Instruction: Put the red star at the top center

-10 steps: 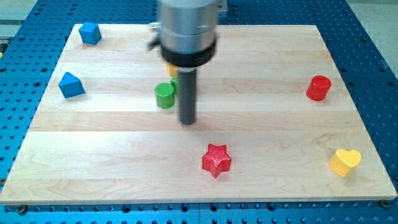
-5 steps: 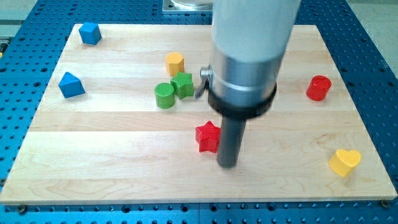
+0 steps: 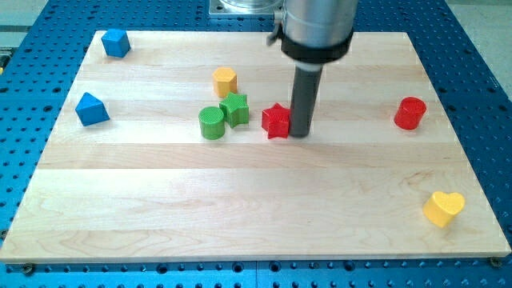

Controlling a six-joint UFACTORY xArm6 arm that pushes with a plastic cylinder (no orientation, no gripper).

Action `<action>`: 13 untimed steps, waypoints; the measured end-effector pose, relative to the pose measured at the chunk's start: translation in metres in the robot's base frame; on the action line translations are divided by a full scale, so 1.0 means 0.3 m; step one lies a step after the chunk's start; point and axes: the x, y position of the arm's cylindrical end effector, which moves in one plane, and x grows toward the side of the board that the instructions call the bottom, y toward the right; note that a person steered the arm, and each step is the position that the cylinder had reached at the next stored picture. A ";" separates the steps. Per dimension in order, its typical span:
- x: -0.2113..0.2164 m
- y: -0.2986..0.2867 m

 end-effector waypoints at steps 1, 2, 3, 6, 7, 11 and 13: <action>0.037 -0.008; 0.128 -0.067; 0.015 -0.110; 0.133 -0.211; -0.059 -0.174; -0.299 -0.232; -0.492 -0.213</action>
